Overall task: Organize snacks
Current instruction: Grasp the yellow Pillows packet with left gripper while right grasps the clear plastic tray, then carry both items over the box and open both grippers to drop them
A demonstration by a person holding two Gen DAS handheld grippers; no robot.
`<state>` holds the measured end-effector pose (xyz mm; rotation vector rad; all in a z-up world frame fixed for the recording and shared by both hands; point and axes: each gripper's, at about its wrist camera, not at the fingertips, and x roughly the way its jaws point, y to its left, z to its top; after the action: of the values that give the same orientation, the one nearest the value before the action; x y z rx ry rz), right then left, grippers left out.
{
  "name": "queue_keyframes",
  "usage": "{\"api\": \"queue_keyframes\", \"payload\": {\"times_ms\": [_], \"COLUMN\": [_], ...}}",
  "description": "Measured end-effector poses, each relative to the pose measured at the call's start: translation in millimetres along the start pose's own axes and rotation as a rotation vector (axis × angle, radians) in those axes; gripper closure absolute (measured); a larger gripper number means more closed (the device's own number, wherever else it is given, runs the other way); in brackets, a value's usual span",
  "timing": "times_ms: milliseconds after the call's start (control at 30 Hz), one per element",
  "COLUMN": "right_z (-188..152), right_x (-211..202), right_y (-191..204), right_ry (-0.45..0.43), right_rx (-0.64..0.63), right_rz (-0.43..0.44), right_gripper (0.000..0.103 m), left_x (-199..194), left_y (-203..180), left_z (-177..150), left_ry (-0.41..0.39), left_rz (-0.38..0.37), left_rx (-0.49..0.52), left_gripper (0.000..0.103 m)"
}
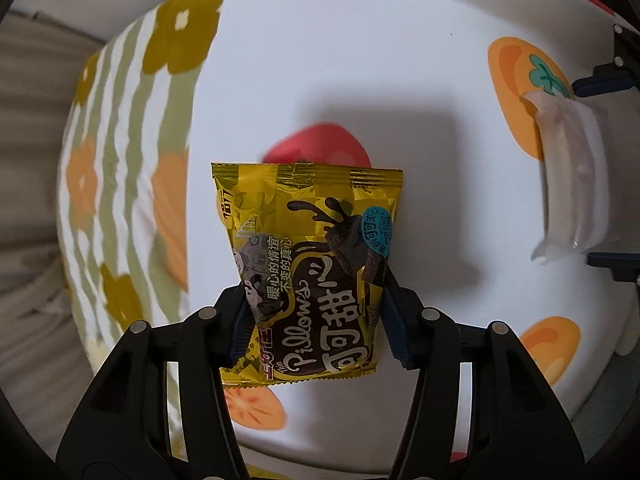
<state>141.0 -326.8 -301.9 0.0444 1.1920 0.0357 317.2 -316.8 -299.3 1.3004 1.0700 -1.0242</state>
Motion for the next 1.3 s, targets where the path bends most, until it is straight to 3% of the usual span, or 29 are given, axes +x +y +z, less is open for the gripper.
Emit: {"api": "queue_keyframes", "payload": {"times_ms": [100,200,400,700,967,1300], "right_z": [-0.3,-1.7,-1.4,16.9,45.3,96.8], "right_x": [6.2,10.3,3.8,-21.9,-68.4,-117.4], "right_y": [3.5,6.2,6.7,-2.9,6.6,37.1], "right_ry": [0.009,0.010,-0.025,-0.089,-0.187,-0.293], "right_rx": [-0.027,-0.052,-0.062,-0.026,-0.076,-0.239], "right_rz": [0.007,-0.020,-0.033,-0.001,0.008,0.141], "right_gripper": [0.001,0.016,0.032,0.033,0.033,0.033], "left_x": [-1.1,-2.2,-4.1,-39.8,-108.7,-192.4], "left_y": [-0.3,-1.9,-2.1,6.8,23.6,40.9], "left_z": [-8.6,-14.2,-22.1,-37.9,-61.5,-142.9], "left_ry": [0.007,0.010,0.008,-0.041,-0.117,-0.197], "left_rz": [-0.019,-0.037,-0.063,-0.045,0.033,0.116], "left_rx": [-0.038,-0.068,-0.123,-0.241,-0.399,-0.709], "left_gripper": [0.052,0.053,0.054,0.054,0.054,0.054]}}
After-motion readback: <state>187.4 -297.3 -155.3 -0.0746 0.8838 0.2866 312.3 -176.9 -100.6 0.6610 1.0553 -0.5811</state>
